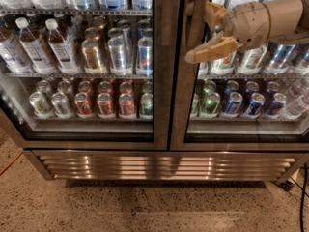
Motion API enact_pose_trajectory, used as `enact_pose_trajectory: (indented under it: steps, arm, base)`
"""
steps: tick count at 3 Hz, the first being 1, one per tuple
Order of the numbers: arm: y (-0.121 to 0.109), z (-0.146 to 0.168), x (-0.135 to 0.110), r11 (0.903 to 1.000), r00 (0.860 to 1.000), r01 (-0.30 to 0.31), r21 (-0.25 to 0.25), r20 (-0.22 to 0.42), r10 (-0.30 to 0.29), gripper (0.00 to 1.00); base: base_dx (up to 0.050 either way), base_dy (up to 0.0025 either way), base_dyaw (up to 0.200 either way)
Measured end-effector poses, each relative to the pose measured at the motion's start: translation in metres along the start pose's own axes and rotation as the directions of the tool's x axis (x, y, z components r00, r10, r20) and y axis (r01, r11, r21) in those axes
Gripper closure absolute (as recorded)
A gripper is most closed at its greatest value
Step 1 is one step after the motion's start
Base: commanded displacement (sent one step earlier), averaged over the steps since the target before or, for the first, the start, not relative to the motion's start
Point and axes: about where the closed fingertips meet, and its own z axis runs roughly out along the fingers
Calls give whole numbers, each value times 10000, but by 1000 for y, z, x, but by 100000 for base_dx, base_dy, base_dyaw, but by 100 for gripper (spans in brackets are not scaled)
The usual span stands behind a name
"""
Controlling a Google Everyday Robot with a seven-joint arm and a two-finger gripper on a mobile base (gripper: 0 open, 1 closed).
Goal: Open right fridge door
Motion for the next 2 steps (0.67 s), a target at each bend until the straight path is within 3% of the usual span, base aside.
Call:
enact_pose_trajectory:
  steps: [2]
  arm:
    - [0, 0, 0, 10000, 10000, 0, 0, 0, 0, 86]
  base:
    - [0, 0, 0]
